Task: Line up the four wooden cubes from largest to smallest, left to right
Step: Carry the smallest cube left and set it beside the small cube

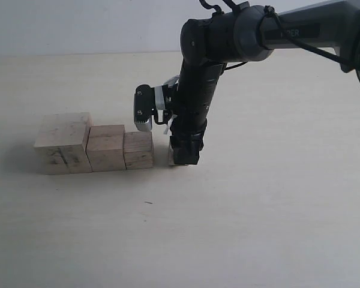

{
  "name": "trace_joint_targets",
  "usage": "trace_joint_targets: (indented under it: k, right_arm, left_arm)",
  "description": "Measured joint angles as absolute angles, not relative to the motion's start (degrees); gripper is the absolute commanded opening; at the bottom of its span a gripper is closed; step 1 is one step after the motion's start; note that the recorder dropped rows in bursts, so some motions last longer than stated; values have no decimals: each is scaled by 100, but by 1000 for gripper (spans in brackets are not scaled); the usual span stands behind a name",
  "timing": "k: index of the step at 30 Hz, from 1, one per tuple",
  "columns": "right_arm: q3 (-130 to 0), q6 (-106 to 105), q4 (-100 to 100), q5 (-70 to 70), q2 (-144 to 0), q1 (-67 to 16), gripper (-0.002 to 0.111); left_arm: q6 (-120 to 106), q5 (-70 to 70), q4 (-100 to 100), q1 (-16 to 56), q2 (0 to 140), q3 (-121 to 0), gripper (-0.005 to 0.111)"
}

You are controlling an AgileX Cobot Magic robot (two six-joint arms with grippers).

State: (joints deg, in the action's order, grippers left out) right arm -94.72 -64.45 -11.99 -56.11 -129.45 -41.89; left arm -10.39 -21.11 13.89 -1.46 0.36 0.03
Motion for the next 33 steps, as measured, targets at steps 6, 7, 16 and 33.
trace_joint_targets:
  k: [6, 7, 16, 33]
  right_arm:
    - [-9484, -6445, -1199, -5622, -12956, -4189, 0]
    - [-9484, -6445, -1226, -5622, -12956, -4189, 0]
    - [-9484, -6445, -1372, -5590, -12974, -4189, 0]
    - [-9484, -6743, -1771, -5342, -13001, -4189, 5]
  left_arm:
    - [-1039, -2111, 1389, -146, 36, 3, 0]
    - [-1039, -2111, 1389, -146, 36, 3, 0]
    - [-1039, -2111, 1389, -146, 36, 3, 0]
    - [-1039, -2111, 1389, -146, 36, 3, 0]
